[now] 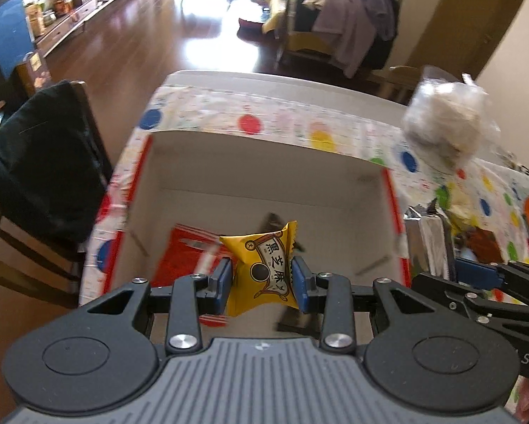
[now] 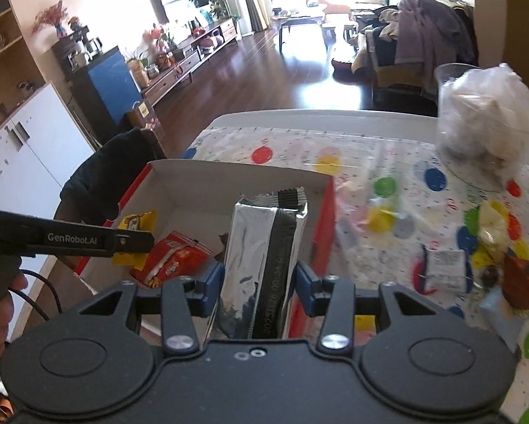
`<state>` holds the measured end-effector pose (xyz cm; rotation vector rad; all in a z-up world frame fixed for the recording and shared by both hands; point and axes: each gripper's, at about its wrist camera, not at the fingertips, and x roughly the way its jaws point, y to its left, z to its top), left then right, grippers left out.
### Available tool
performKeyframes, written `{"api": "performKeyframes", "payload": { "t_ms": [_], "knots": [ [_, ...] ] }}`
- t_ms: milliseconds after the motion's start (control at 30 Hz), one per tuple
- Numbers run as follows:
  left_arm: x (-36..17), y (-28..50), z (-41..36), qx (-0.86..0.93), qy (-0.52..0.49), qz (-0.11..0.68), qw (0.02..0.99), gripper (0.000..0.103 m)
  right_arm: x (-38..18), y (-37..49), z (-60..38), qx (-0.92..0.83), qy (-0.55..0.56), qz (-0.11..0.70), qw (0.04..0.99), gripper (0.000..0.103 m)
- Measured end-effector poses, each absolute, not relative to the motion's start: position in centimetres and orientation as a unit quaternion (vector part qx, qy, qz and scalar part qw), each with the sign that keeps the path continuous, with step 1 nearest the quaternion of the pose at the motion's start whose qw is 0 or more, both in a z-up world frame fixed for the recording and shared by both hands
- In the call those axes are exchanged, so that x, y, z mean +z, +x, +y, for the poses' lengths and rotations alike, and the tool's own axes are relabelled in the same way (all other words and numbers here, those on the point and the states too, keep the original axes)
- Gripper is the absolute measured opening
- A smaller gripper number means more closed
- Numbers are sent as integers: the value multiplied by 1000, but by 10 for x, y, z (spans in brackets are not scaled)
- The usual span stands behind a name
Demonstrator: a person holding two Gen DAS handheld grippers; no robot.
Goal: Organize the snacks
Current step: 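Carry the yellow packet and silver wrapper over the cardboard box with both tools, then open both tools to drop the yellow packet and silver wrapper into the box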
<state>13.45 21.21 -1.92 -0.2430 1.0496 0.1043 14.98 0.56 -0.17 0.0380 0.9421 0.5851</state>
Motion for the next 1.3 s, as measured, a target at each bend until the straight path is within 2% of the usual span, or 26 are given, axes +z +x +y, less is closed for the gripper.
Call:
{"api": "performKeyframes", "payload": {
  "t_ms": [500,1300],
  "knots": [
    [-58,166,256,67,-72,533,840,35,-45,184,76,263,-14,498,826,44],
    [-88,196,235,32,11,600,799,36,-81,188,107,270,-61,537,797,44]
  ]
}}
